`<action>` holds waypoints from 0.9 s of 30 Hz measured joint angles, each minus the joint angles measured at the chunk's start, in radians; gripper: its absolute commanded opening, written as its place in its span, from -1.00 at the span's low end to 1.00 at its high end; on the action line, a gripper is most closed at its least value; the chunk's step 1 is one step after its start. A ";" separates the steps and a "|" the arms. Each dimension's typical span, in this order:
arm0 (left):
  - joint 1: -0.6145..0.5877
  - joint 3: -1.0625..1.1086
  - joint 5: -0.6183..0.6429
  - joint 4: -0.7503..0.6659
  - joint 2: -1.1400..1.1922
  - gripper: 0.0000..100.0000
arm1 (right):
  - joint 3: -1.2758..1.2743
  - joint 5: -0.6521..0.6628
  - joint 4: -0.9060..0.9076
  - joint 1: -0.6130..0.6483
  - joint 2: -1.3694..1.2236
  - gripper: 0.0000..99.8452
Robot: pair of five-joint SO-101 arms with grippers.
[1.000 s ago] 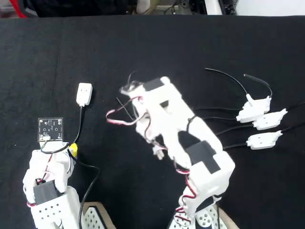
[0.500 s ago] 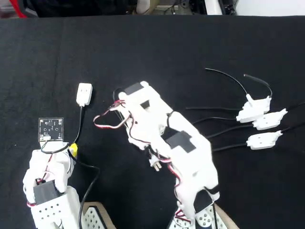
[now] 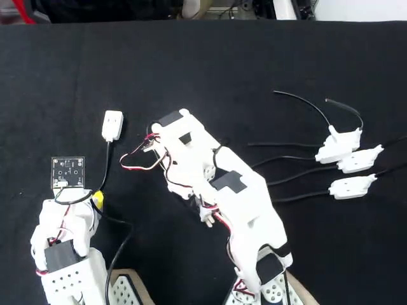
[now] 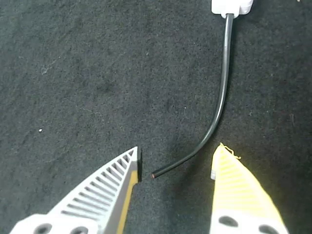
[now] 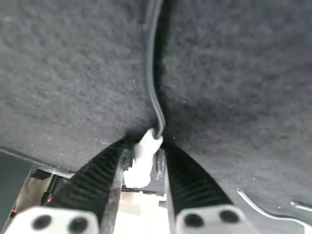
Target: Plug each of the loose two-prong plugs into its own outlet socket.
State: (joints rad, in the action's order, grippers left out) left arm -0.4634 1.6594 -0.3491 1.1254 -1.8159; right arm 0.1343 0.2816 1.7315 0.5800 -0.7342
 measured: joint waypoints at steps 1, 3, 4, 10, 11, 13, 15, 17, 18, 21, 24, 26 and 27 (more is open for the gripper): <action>0.000 0.000 0.000 0.000 0.000 -0.52 | 0.000 0.000 0.000 0.000 0.000 -0.92; 0.000 0.000 0.000 0.000 0.000 -0.52 | -0.006 -0.002 0.000 0.000 0.000 -0.98; 0.000 0.000 0.000 0.000 0.000 -0.52 | -0.011 -0.002 0.000 0.000 0.000 -0.98; 0.000 0.000 0.000 0.000 0.000 -0.52 | -0.015 -0.029 0.000 -0.002 0.002 -0.98; 0.000 0.000 0.000 0.000 0.000 -0.52 | -0.015 -0.037 0.000 -0.002 0.005 -0.98; 0.000 0.000 0.000 0.000 0.000 -0.52 | -0.020 -0.048 0.000 -0.002 0.018 -0.98; 0.000 0.000 0.000 0.000 0.000 -0.52 | -0.040 -0.052 0.000 0.000 0.061 -0.98; 0.000 0.000 0.000 0.000 0.000 -0.52 | -0.041 -0.057 0.000 0.003 0.129 -0.98; 0.000 0.000 0.000 0.000 0.000 -0.52 | -0.041 -0.057 0.000 0.005 0.175 -0.98; 0.000 0.000 0.000 0.000 0.000 -0.52 | -0.041 -0.074 0.000 0.005 0.341 -0.98; 0.000 0.000 0.000 0.000 0.000 -0.52 | -0.069 -0.095 0.000 0.005 0.508 -0.98; 0.000 0.000 0.000 0.000 0.000 -0.52 | -0.081 -0.103 0.000 0.005 0.603 -0.98; 0.000 0.000 0.000 0.000 0.000 -0.52 | -0.084 -0.110 0.000 0.005 0.647 -0.98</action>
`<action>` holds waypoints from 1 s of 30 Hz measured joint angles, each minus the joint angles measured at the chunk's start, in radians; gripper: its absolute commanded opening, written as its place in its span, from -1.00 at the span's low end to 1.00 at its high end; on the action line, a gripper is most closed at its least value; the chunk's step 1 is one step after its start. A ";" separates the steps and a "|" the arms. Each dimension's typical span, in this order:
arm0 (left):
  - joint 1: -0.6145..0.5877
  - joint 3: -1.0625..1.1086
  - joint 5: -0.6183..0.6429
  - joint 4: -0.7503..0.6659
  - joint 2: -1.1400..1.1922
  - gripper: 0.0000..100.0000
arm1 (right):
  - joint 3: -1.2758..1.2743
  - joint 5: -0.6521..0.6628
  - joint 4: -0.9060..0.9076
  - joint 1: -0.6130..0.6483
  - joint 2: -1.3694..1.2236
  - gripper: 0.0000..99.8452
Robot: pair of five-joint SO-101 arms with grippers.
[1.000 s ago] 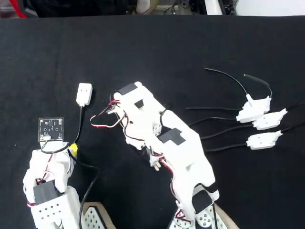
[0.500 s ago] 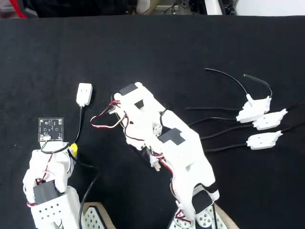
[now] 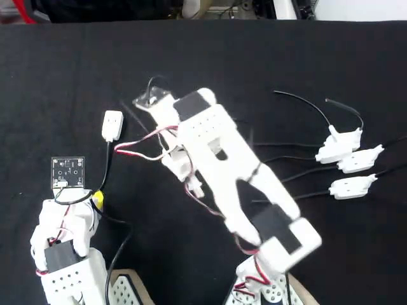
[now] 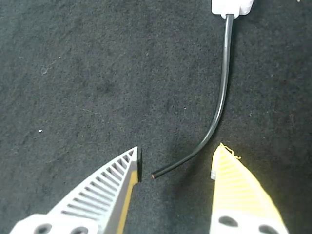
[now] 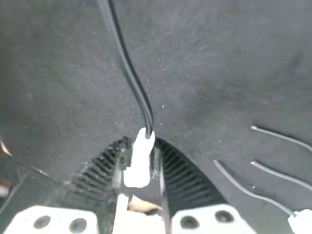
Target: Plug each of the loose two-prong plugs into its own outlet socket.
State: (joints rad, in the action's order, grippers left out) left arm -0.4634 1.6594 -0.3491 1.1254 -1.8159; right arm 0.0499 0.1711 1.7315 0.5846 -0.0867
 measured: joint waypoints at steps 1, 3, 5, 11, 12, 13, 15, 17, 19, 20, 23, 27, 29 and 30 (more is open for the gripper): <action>0.000 0.000 0.000 0.000 0.000 -0.52 | -0.005 -0.012 -0.002 0.000 0.041 -0.98; 0.000 0.000 0.000 0.000 0.000 -0.52 | -0.005 -0.041 -0.008 0.000 0.114 -0.98; 0.000 0.000 0.000 0.000 0.000 -0.52 | -0.008 -0.075 -0.025 0.000 0.176 -0.98; 0.000 0.000 0.000 0.000 0.000 -0.52 | -0.008 -0.163 -0.107 0.000 0.304 -0.98; 0.000 0.000 0.000 0.000 0.000 -0.52 | -0.008 -0.176 -0.118 0.000 0.319 -0.98; 0.000 0.000 0.000 0.000 0.000 -0.52 | -0.008 -0.187 -0.129 0.000 0.330 -0.98; 0.000 0.000 0.000 0.000 0.000 -0.52 | -0.008 -0.207 -0.146 0.000 0.351 -0.98; 0.000 0.000 0.000 0.000 0.000 -0.52 | -0.008 -0.229 -0.158 0.000 0.374 -0.98; 0.000 0.000 0.000 0.000 0.000 -0.52 | -0.008 -0.247 -0.161 0.000 0.400 -0.98; 0.000 0.000 0.000 0.000 0.000 -0.52 | -0.008 -0.256 -0.161 0.000 0.416 -0.98; 0.000 0.000 0.000 0.000 0.000 -0.52 | -0.011 -0.275 -0.161 0.000 0.474 -0.98; 0.037 0.000 0.000 0.000 0.000 -0.52 | -0.089 -0.281 -0.213 0.021 0.578 -0.98; 0.074 0.000 0.000 0.000 0.000 -0.52 | -0.178 -0.281 -0.276 0.044 0.641 -0.98; 0.089 0.000 0.000 0.000 0.000 -0.52 | -0.236 -0.281 -0.318 0.055 0.678 -0.98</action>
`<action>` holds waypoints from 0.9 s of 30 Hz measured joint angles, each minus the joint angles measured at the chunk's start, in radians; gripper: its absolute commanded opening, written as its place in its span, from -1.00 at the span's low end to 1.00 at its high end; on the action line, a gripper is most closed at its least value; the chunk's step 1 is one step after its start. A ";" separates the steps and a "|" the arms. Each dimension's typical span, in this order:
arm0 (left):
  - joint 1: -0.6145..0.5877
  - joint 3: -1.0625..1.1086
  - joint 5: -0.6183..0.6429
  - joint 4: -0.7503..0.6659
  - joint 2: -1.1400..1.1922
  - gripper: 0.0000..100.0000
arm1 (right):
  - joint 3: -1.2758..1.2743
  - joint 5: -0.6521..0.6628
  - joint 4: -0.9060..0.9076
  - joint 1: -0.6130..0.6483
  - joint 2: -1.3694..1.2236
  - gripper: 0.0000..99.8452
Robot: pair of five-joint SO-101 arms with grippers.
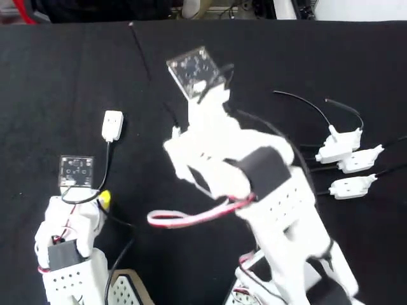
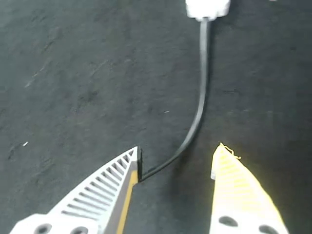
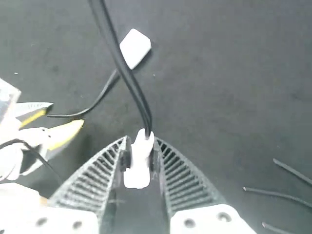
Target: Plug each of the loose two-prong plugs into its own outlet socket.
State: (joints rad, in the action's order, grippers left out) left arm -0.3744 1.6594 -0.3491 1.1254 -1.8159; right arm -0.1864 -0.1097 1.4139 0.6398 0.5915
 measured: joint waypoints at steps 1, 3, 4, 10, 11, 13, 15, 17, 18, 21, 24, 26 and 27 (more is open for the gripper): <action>0.018 0.000 0.000 0.000 0.000 -0.52 | -0.060 0.000 -0.046 0.009 0.035 -0.98; 0.052 0.000 0.000 0.000 0.000 -0.52 | -0.195 0.000 -0.160 0.015 0.110 -0.98; 0.069 0.000 0.000 0.000 0.000 -0.52 | -0.265 0.000 -0.219 0.015 0.149 -0.98; 0.149 0.000 0.040 0.000 0.000 -0.52 | -0.631 -0.006 -0.531 0.015 0.371 -0.98; 0.158 0.000 0.044 0.000 0.000 -0.52 | -0.667 -0.008 -0.552 0.015 0.405 -0.98; 0.170 -0.002 0.055 0.000 0.000 -0.52 | -0.720 -0.031 -0.577 0.015 0.459 -0.98; 0.175 -0.003 0.061 0.000 0.000 -0.52 | -0.744 -0.071 -0.592 0.015 0.499 -0.98; 0.178 -0.008 0.066 0.000 0.000 -0.52 | -0.750 -0.091 -0.603 0.015 0.523 -0.98; 0.178 -0.009 0.066 0.000 0.000 -0.52 | -0.753 -0.097 -0.606 0.015 0.526 -0.98; 0.178 -0.012 0.066 0.000 0.000 -0.52 | -0.753 -0.101 -0.608 0.015 0.531 -0.98; 0.178 -0.012 0.066 0.000 0.000 -0.52 | -0.753 -0.101 -0.608 0.015 0.531 -0.98; 0.178 -0.029 0.072 0.000 0.000 -0.52 | -0.753 -0.110 -0.620 0.009 0.532 -0.98; 0.180 -0.044 0.087 0.000 0.000 -0.52 | -0.758 -0.124 -0.635 0.002 0.534 -0.98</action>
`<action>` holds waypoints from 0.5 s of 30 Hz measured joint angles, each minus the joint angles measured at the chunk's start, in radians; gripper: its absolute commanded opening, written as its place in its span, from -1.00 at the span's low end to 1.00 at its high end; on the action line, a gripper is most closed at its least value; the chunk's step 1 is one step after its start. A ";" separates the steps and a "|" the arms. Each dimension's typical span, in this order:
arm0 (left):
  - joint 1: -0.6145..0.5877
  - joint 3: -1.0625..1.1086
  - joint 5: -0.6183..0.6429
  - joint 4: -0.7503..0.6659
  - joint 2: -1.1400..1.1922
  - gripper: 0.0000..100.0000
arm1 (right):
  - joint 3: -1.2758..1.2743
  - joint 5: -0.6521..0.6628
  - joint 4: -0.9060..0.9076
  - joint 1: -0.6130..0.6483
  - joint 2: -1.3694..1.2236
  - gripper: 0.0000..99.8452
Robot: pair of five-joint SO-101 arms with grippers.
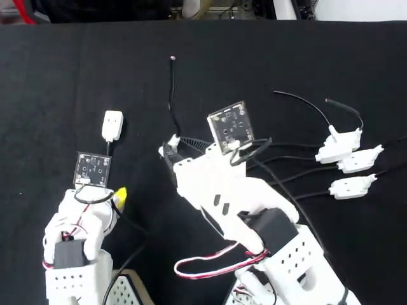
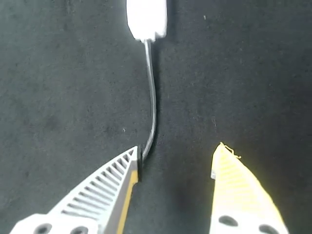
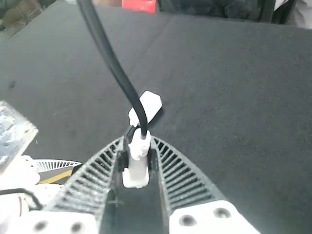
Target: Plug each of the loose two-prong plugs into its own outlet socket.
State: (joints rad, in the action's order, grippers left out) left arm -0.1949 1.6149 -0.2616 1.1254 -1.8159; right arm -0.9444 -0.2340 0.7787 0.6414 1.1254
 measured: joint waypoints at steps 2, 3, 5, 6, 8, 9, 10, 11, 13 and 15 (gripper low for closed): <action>0.035 -0.035 0.051 0.000 0.000 -0.52 | -0.017 -0.035 -0.043 -0.011 0.003 -0.98; 0.064 -0.051 0.071 0.000 0.000 -0.52 | -0.029 -0.052 -0.069 -0.014 0.003 -0.98; 0.137 -0.074 0.095 0.000 0.000 -0.52 | -0.058 -0.077 -0.121 -0.017 0.003 -0.98; 0.175 -0.081 0.101 0.000 0.000 -0.51 | -0.075 -0.091 -0.144 -0.017 0.003 -0.98; 0.256 -0.087 0.106 -0.002 -0.003 -0.51 | -0.094 -0.120 -0.169 -0.017 0.012 -0.98; 0.298 -0.087 0.110 -0.009 -0.003 -0.51 | -0.100 -0.130 -0.173 -0.017 0.026 -0.98; 0.338 -0.087 0.114 -0.017 -0.003 -0.51 | -0.112 -0.135 -0.176 -0.017 0.049 -0.98; 0.382 -0.087 0.115 -0.026 -0.003 -0.52 | -0.124 -0.141 -0.178 -0.017 0.075 -0.98; 0.466 -0.087 0.115 -0.044 -0.003 -0.52 | -0.160 -0.144 -0.178 -0.017 0.150 -0.98; 0.535 -0.087 0.115 -0.068 -0.003 -0.52 | -0.199 -0.144 -0.183 -0.017 0.249 -0.98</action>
State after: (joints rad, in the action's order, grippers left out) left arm 0.3406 1.5275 -0.1465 1.0579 -1.8190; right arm -1.1439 -0.3782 0.5961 0.6245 1.3740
